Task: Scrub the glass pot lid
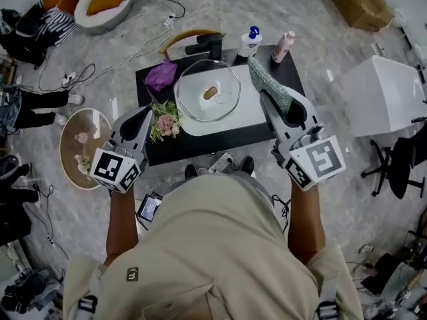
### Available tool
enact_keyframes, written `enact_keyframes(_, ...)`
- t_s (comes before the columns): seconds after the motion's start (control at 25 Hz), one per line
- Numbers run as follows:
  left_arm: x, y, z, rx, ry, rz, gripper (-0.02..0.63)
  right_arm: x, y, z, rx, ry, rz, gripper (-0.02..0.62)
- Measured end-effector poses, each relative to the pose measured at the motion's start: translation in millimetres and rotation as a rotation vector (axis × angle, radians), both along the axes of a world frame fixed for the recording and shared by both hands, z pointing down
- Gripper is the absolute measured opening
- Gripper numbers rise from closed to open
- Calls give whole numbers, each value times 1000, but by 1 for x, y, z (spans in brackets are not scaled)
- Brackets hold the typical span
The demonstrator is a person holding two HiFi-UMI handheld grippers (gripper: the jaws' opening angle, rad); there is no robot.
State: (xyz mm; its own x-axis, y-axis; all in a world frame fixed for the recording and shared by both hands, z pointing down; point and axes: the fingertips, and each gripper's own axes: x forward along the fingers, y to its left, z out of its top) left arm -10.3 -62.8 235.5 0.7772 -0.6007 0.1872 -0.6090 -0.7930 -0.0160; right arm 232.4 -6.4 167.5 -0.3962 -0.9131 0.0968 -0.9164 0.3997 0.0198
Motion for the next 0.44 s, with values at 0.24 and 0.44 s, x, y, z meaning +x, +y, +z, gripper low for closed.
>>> enact_keyframes(0.24, 9, 0, 1, 9, 2, 38, 15, 11, 8, 3, -11, 0, 40, 80)
enact_keyframes(0.44, 11, 1, 3, 8, 4, 51, 15, 11, 11, 4, -11, 1, 51, 80)
